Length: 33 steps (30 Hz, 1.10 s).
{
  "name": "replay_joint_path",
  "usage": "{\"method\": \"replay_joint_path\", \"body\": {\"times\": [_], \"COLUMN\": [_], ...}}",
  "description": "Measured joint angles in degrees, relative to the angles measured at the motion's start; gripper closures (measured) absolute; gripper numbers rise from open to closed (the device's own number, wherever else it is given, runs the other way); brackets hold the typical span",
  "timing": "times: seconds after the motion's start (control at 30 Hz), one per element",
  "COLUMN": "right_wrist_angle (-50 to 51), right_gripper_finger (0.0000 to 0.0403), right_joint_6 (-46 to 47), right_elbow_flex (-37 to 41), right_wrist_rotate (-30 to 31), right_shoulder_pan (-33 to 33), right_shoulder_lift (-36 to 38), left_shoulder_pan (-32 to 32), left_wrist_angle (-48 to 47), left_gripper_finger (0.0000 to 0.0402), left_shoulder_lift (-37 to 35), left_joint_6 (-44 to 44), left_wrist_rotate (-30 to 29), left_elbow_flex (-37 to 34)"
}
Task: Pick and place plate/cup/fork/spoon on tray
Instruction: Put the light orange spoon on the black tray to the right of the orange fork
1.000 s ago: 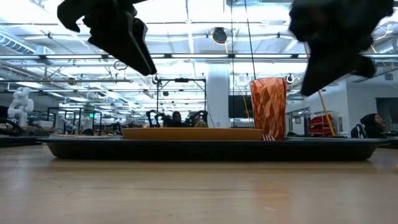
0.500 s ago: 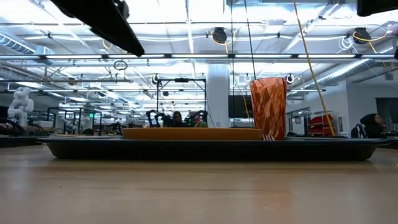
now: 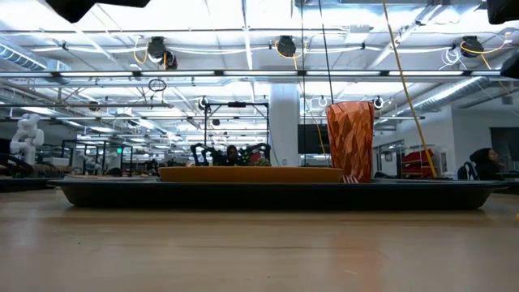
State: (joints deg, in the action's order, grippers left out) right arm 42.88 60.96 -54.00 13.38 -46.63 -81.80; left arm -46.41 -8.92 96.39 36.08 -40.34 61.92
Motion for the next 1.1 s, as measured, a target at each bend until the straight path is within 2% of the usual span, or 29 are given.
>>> {"method": "replay_joint_path", "body": {"times": [0.2,0.33,0.4,0.57,0.63,0.73,0.8,0.9,1.0,1.1], "right_wrist_angle": [0.64,0.49,0.13,0.01,-0.12,-1.09,-2.82,-9.39,-14.21,-14.78], "right_gripper_finger": [0.0311,0.0303,0.0303,0.0303,0.0303,0.0303,0.0303,0.0303,0.0303,0.0303], "right_joint_6": [-8.68,-13.32,-12.14,-1.53,5.15,21.19,33.72,45.24,51.38,56.63], "right_elbow_flex": [0.41,0.64,0.66,0.66,0.68,0.68,0.71,0.71,0.71,0.71], "right_wrist_rotate": [-0.03,-0.03,0.21,0.50,0.26,-0.03,0.66,6.30,11.84,12.03], "right_shoulder_pan": [0.00,0.38,0.70,1.64,1.68,0.71,-0.86,-3.56,-5.00,-5.57], "right_shoulder_lift": [0.00,0.00,0.00,0.00,0.00,0.00,0.00,0.00,0.00,0.00], "left_shoulder_pan": [0.45,0.48,0.42,1.01,1.87,3.22,3.61,3.83,4.17,4.20], "left_wrist_angle": [0.80,0.82,0.48,-0.31,-0.35,-0.34,-0.31,-0.31,-0.10,1.64], "left_gripper_finger": [0.0190,0.0190,0.0190,0.0190,0.0190,0.0190,0.0190,0.0190,0.0190,0.0190], "left_shoulder_lift": [2.43,2.52,2.57,2.57,2.67,2.77,2.77,2.77,2.77,2.77], "left_joint_6": [2.37,1.57,0.24,-1.40,-0.94,0.11,1.82,4.58,6.83,9.78], "left_wrist_rotate": [-0.69,-0.37,-0.20,0.32,3.81,11.92,14.12,14.87,14.85,15.21], "left_elbow_flex": [0.03,0.05,0.05,0.05,0.05,0.05,0.05,0.05,0.05,0.05]}}
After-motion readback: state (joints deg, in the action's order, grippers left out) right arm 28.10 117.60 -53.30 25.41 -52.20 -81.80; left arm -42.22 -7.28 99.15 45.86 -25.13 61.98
